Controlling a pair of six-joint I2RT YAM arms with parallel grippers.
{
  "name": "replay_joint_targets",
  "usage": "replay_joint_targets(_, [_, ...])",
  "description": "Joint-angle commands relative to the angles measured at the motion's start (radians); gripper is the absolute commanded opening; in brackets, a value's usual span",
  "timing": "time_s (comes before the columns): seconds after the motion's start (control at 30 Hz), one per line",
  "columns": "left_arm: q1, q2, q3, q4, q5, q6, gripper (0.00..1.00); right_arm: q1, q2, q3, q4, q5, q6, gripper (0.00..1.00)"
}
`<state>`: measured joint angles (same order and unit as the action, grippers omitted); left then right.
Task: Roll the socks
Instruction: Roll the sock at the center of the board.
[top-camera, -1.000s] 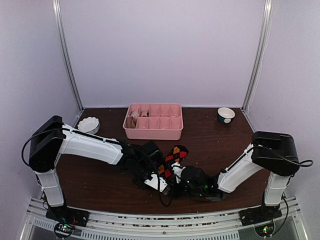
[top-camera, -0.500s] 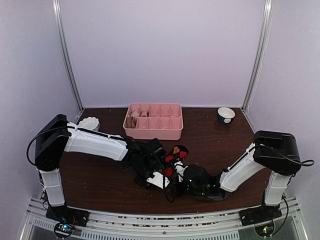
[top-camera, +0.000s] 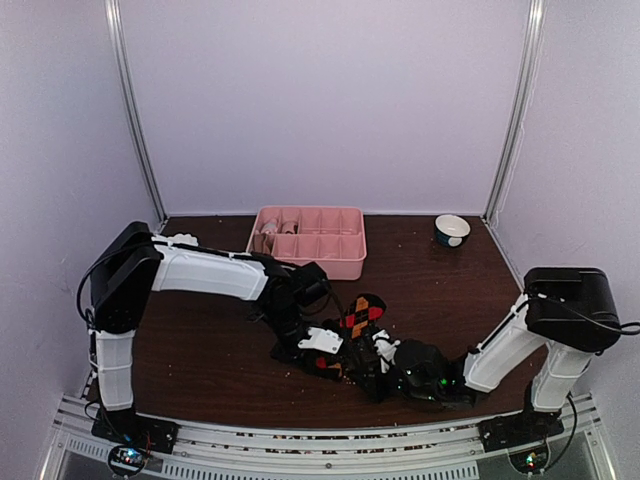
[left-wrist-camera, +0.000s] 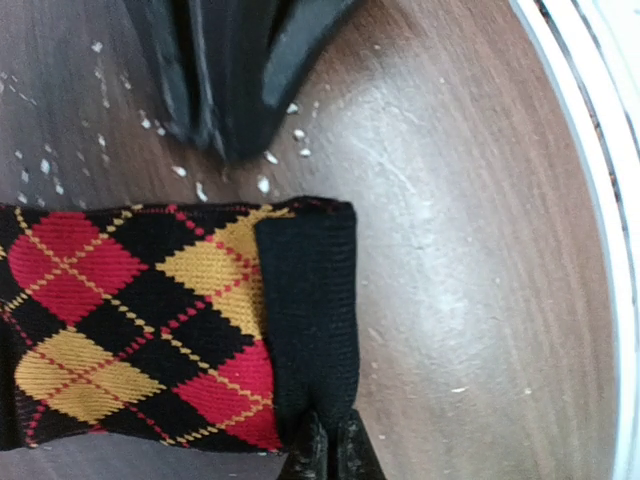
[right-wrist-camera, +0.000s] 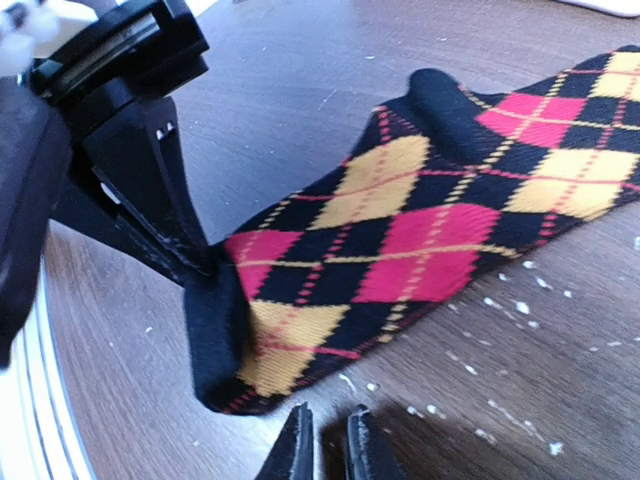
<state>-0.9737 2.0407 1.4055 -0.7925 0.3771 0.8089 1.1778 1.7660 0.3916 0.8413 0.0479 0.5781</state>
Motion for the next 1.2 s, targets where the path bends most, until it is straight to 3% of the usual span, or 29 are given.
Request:
replay_joint_targets(0.0, [0.013, 0.033, 0.03, -0.11, 0.071, -0.043, 0.0, 0.0, -0.014, -0.041, -0.107, 0.052, -0.037, 0.16])
replay_joint_targets(0.07, [0.013, 0.034, 0.036, -0.124, 0.089, -0.05, 0.0, 0.003, -0.056, -0.066, -0.078, 0.084, -0.048, 0.17])
replay_joint_targets(0.13, [0.013, 0.04, 0.055, -0.149, 0.114, -0.053, 0.0, 0.014, -0.124, -0.123, -0.015, 0.165, -0.062, 0.27])
replay_joint_targets(0.17, [0.013, 0.044, 0.063, -0.165, 0.126, -0.056, 0.0, 0.026, -0.168, -0.154, 0.017, 0.221, -0.085, 0.43])
replay_joint_targets(0.2, [0.013, 0.049, 0.07, -0.178, 0.135, -0.059, 0.0, 0.04, -0.208, -0.178, 0.023, 0.279, -0.098, 0.93])
replay_joint_targets(0.23, [0.013, 0.054, 0.074, -0.188, 0.141, -0.061, 0.0, 0.047, -0.248, -0.185, -0.005, 0.326, -0.101, 0.99])
replay_joint_targets(0.37, [0.022, 0.078, 0.091, -0.213, 0.155, -0.068, 0.0, 0.043, -0.338, -0.169, -0.225, 0.521, 0.057, 1.0])
replay_joint_targets(0.4, [0.027, 0.086, 0.098, -0.218, 0.165, -0.075, 0.0, 0.043, -0.353, -0.217, -0.204, 0.544, 0.104, 1.0])
replay_joint_targets(0.47, [0.039, 0.107, 0.121, -0.239, 0.184, -0.084, 0.0, 0.038, -0.361, -0.352, 0.043, 0.547, 0.139, 1.0])
replay_joint_targets(0.53, [0.052, 0.127, 0.141, -0.26, 0.195, -0.09, 0.0, 0.052, -0.35, -0.389, 0.204, 0.463, 0.005, 1.0])
replay_joint_targets(0.6, [0.063, 0.144, 0.162, -0.274, 0.205, -0.093, 0.0, 0.128, -0.351, -0.327, 0.103, 0.392, -0.147, 0.94])
replay_joint_targets(0.7, [0.072, 0.169, 0.195, -0.3, 0.213, -0.095, 0.0, 0.277, -0.312, -0.212, -0.043, 0.415, -0.343, 0.91])
replay_joint_targets(0.83, [0.078, 0.19, 0.215, -0.313, 0.211, -0.101, 0.0, 0.369, -0.21, -0.17, 0.092, 0.374, -0.541, 0.8])
replay_joint_targets(1.0, [0.078, 0.202, 0.225, -0.32, 0.211, -0.099, 0.0, 0.379, -0.071, -0.029, 0.062, 0.32, -0.698, 0.67])
replay_joint_targets(1.17, [0.078, 0.208, 0.226, -0.319, 0.203, -0.098, 0.0, 0.3, 0.028, 0.07, 0.076, 0.254, -0.78, 0.56])
